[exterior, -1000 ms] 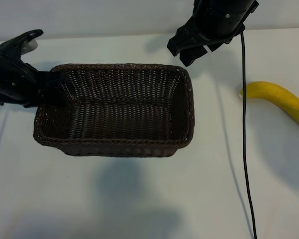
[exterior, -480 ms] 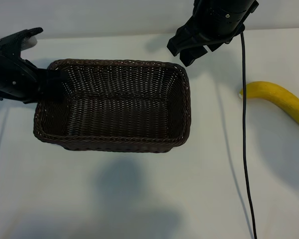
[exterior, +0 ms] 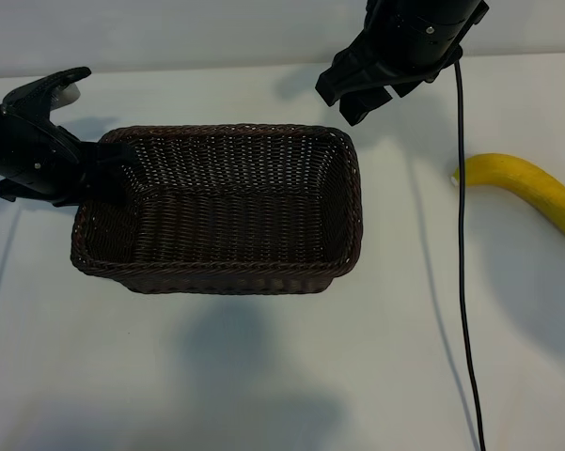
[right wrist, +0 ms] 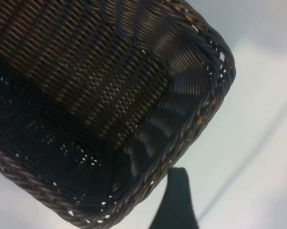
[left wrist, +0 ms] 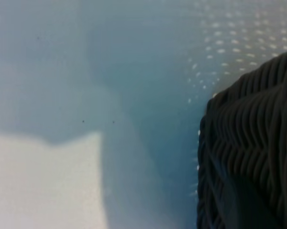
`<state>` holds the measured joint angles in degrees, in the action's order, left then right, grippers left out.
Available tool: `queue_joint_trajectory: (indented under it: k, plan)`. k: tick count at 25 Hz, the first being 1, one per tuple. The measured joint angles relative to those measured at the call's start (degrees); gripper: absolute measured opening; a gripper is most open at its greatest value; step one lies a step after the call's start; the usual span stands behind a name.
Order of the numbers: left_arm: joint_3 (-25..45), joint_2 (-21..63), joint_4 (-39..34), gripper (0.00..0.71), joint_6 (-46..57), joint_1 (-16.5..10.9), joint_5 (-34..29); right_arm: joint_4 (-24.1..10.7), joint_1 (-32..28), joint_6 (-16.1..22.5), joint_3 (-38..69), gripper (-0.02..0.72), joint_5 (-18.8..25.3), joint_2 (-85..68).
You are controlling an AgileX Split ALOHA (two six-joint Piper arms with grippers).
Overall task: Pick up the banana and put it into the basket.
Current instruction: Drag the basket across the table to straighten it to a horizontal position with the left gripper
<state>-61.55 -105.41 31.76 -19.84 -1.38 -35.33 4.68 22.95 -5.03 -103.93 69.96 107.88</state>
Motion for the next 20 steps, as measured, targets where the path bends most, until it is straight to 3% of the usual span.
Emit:
queue_joint_trajectory:
  k: [10, 12, 16, 18, 20]
  plan:
    - [0.00, 0.00, 0.00, 0.162, 0.53, 0.00, -0.06, 0.00, 0.00, 0.00, 0.00, 0.569, -0.04, 0.00]
    - [-0.05, 0.00, 0.14, 0.251, 1.23, 0.00, -0.22, 0.00, 0.00, 0.00, 0.00, 0.569, -0.03, 0.00]
    - [-0.05, 0.00, 0.78, 0.547, 2.14, 0.00, -0.72, 0.00, 0.00, 0.00, 0.00, 0.567, 0.02, 0.00]
    - [-0.05, 0.00, 0.91, 0.624, 2.76, 0.00, -1.03, 0.00, 0.00, 0.00, 0.00, 0.568, 0.02, 0.00]
    - [-0.05, 0.00, 0.91, 0.643, 3.12, 0.00, -1.49, 0.00, 0.00, 0.00, 0.00, 0.568, 0.02, 0.00]
